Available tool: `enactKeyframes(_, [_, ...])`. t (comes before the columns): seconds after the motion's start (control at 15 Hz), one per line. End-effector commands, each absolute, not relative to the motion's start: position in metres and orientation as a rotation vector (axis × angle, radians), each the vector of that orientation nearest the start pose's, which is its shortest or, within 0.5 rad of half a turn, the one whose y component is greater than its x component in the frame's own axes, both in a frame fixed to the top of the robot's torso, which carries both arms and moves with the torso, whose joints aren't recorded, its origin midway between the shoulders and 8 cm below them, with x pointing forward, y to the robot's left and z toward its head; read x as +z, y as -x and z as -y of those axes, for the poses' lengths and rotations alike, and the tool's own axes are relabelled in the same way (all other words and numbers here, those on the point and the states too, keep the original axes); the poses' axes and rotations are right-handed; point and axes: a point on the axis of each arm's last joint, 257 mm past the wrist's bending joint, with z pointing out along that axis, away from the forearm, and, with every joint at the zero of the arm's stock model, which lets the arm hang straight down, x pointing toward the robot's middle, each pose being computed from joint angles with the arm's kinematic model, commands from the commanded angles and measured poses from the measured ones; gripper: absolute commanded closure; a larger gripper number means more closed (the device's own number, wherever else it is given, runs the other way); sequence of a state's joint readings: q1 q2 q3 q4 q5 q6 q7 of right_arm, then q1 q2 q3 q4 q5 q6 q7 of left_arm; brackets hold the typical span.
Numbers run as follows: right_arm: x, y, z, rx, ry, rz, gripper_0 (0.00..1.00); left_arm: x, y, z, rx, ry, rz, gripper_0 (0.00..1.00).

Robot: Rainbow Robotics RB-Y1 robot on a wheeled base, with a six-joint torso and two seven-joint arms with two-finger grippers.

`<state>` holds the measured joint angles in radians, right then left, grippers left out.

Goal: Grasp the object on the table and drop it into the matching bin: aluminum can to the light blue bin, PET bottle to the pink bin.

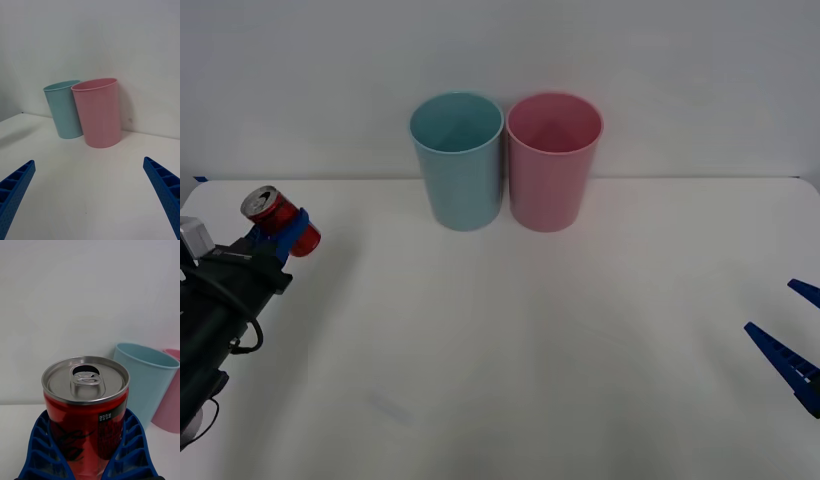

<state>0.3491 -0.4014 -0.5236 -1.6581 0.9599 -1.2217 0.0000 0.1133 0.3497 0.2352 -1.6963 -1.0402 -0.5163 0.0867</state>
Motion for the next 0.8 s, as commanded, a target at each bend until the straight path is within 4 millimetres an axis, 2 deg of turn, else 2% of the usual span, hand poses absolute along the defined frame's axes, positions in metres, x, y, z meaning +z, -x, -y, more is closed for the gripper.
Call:
enactKeyframes(0.07, [-0.169,-0.342,0.330,0.567,0.465,-1.441,0.00,-0.111,-0.489,-0.303,-0.452,-0.097,-1.384,1.00])
enactKeyframes(0.27, [-0.169,-0.342,0.330,0.567,0.465,-1.441,0.00,-0.081,-0.493,-0.290,-0.509,-0.108,-1.347,1.00])
enactKeyframes(0.53, [-0.169,-0.342,0.330,0.567,0.465,-1.441,0.00,-0.036,-0.508,-0.256,-0.603,-0.173,-1.299,1.00])
enactKeyframes(0.73, [-0.169,-0.342,0.330,0.567,0.465,-1.441,0.00,-0.016,-0.526,-0.231,-0.661,-0.213,-1.299,1.00])
enactKeyframes(0.8, [-0.169,-0.342,0.330,0.567,0.465,-1.441,0.00,-0.011,-0.539,-0.221,-0.669,-0.237,-1.298,1.00])
